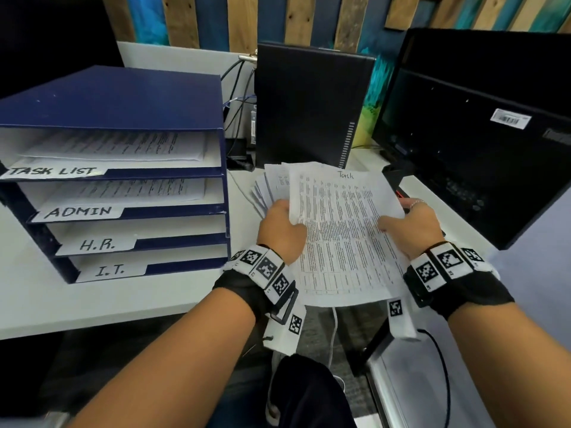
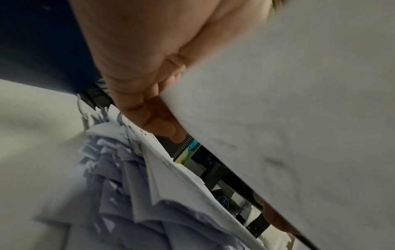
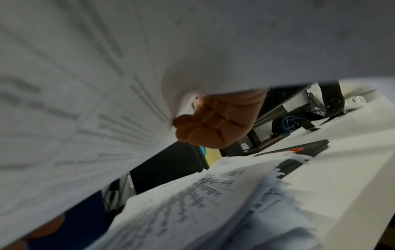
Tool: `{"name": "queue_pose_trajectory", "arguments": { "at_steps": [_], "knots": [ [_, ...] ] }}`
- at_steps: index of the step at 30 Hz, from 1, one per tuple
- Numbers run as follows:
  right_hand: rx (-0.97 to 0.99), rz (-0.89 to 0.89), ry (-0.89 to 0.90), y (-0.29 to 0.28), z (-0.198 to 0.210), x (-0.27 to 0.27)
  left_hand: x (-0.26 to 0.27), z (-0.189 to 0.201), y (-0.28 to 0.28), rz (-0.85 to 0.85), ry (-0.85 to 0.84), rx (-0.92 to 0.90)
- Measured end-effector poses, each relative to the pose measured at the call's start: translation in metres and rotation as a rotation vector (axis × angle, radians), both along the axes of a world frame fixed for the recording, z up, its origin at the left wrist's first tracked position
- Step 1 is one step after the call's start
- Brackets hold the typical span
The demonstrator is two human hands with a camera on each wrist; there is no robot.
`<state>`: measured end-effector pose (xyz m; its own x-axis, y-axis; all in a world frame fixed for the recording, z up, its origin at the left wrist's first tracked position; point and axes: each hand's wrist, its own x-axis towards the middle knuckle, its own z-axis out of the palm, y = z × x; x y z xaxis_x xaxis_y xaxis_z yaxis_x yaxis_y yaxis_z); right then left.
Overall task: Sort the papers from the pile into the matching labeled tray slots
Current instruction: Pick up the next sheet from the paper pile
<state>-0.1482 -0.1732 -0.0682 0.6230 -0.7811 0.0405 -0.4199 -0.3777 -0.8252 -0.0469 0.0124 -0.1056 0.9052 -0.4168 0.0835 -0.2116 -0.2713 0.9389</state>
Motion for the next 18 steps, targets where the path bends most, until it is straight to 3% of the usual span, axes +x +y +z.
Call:
{"name": "queue_pose_trajectory", "arguments": {
  "at_steps": [6, 9, 12, 18],
  "knots": [
    [0.116, 0.177, -0.253, 0.043, 0.024, -0.022, -0.025, 0.004, 0.043, 0.118, 0.131, -0.263],
    [0.143, 0.247, -0.358, 0.067, 0.028, -0.035, -0.040, 0.006, 0.072, 0.188, 0.089, -0.295],
    [0.128, 0.297, -0.384, 0.093, 0.025, -0.042, -0.052, 0.009, 0.104, 0.283, 0.025, -0.347],
    [0.126, 0.496, -0.313, 0.151, 0.015, -0.041, -0.057, 0.006, 0.172, 0.490, -0.026, -0.275]
  ]
}}
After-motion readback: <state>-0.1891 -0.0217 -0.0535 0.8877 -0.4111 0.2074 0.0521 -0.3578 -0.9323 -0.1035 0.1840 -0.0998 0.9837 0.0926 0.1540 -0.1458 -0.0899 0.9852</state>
